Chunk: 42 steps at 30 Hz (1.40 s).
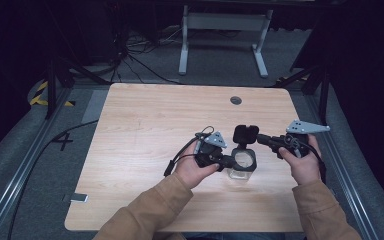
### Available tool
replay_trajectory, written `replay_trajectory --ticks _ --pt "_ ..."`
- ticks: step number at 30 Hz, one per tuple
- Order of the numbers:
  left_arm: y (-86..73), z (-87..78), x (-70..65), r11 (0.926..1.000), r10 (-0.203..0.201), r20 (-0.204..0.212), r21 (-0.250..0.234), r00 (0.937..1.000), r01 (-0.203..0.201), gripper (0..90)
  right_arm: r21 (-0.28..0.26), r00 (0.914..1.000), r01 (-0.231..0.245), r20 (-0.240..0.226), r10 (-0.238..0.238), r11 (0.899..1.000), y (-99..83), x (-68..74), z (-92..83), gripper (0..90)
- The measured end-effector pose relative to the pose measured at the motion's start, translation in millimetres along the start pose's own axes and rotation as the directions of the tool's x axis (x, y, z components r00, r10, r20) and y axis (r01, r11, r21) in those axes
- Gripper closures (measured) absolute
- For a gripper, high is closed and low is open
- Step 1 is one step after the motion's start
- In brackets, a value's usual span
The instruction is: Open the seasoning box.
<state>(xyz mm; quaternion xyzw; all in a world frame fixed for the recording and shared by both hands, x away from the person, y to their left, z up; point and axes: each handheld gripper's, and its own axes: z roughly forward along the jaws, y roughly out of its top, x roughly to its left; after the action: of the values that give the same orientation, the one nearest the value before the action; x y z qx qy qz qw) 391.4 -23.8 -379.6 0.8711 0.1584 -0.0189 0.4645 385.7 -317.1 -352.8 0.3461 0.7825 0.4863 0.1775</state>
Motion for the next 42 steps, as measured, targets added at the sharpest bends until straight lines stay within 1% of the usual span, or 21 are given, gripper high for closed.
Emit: replay_trajectory --ticks 1,3,8,11,14,15,18,19,21,22,24,25,26,29,33,36,38,39,40,41,42 --pt "0.0 0.0 0.0 1.0 0.0 0.0 0.0 1.0 0.0 78.1 0.0 1.0 0.0 0.0 0.0 1.0 0.0 0.0 0.0 90.0" --pt "-3.5 -9.9 -0.4 0.9999 0.006 -0.027 0.012 0.9996 -0.005 77.5 0.004 1.0 -0.001 0.0 0.001 1.0 -2.4 -0.5 -5.7 90.0" --pt "-14.2 -38.3 3.6 0.9996 -0.024 -0.077 0.013 0.9968 0.025 75.1 0.02 1.0 -0.008 -0.002 0.008 1.0 -7.3 -3.5 -18.5 88.6" --pt "-21.5 -52.7 9.1 0.9982 -0.044 -0.11 0.035 0.993 0.048 72.6 0.024 0.9997 -0.024 -0.006 0.024 0.999 -10.8 -6.0 -24.6 77.5" --pt "-33.2 -69.5 15.2 0.9965 -0.079 -0.147 0.017 0.9861 0.082 71.6 0.037 0.9997 -0.022 0.01 0.022 0.999 -16.6 -9.3 -30.7 68.3" --pt "-35.6 -73.6 16.4 0.9956 -0.087 -0.152 0.022 0.9845 0.092 71.2 0.05 0.9997 -0.018 0.015 0.017 0.999 -19.2 -11.2 -33.2 67.5" --pt "-49.5 -91.5 21.8 0.9916 -0.122 -0.195 0.02 0.9732 0.128 69.4 0.066 0.9995 -0.016 0.03 0.014 0.998 -25.2 -15.7 -41.0 64.2" --pt "-49.5 -91.5 21.8 0.9916 -0.122 -0.195 0.02 0.9732 0.128 68.3 0.066 0.9995 -0.016 0.03 0.014 0.998 -25.2 -15.7 -41.0 64.2" --pt "-59.3 -100.3 24.7 0.9883 -0.142 -0.215 0.024 0.9663 0.151 66.9 0.085 0.9985 -0.026 0.05 0.021 0.996 -31.4 -21.1 -48.7 62.7" --pt "-69.7 -108.5 27.0 0.9842 -0.16 -0.242 0.036 0.9571 0.173 66.3 0.09 0.9981 -0.028 0.057 0.023 0.996 -33.2 -22.8 -50.6 62.4" --pt "-80.1 -116.4 27.8 0.9795 -0.175 -0.267 0.051 0.9477 0.195 64.4 0.098 0.9971 -0.033 0.071 0.026 0.995 -37.1 -25.9 -53.7 61.8" --pt "-80.1 -116.4 27.8 0.9795 -0.175 -0.267 0.051 0.9477 0.195 63.2 0.098 0.9971 -0.033 0.071 0.026 0.995 -37.1 -25.9 -53.7 61.8" --pt "-85.4 -119.4 28.0 0.9774 -0.18 -0.281 0.056 0.9425 0.204 63.2 0.103 0.9965 -0.038 0.078 0.03 0.994 -39.0 -27.2 -54.6 61.4" --pt "-100.4 -126.5 29.8 0.9681 -0.202 -0.3 0.083 0.9324 0.236 60.7 0.131 0.9949 -0.045 0.095 0.033 0.99 -45.2 -31.7 -56.2 60.2" --pt "-116.6 -134.3 35.4 0.9507 -0.249 -0.314 0.102 0.9162 0.293 58.3 0.167 0.9935 -0.061 0.105 0.043 0.984 -52.8 -35.6 -55.9 58.0" --pt "-123.7 -134.0 36.7 0.9412 -0.256 -0.335 0.127 0.9067 0.313 55.3 0.19 0.992 -0.069 0.117 0.047 0.979 -60.0 -36.6 -52.8 57.4" --pt "-129.6 -130.8 38.6 0.9294 -0.273 -0.342 0.148 0.8994 0.338 54.0 0.211 0.9915 -0.078 0.119 0.053 0.974 -66.1 -36.5 -49.2 57.1" --pt "-131.2 -130.2 40.3 0.9282 -0.27 -0.341 0.156 0.9006 0.337 53.6 0.219 0.9915 -0.079 0.118 0.054 0.973 -69.1 -36.6 -47.4 56.8" --pt "-133.1 -129.3 42.3 0.9273 -0.268 -0.35 0.159 0.8977 0.339 53.0 0.222 0.9913 -0.079 0.12 0.053 0.972 -71.2 -36.9 -45.8 56.6" --pt "-134.8 -128.5 43.7 0.9205 -0.277 -0.352 0.17 0.894 0.352 52.4 0.235 0.9914 -0.078 0.121 0.05 0.969 -73.6 -37.3 -44.3 56.3" --pt "-136.9 -127.1 45.3 0.9175 -0.285 -0.354 0.168 0.8909 0.36 51.8 0.245 0.9909 -0.084 0.123 0.055 0.966 -75.7 -37.4 -42.9 56.1"
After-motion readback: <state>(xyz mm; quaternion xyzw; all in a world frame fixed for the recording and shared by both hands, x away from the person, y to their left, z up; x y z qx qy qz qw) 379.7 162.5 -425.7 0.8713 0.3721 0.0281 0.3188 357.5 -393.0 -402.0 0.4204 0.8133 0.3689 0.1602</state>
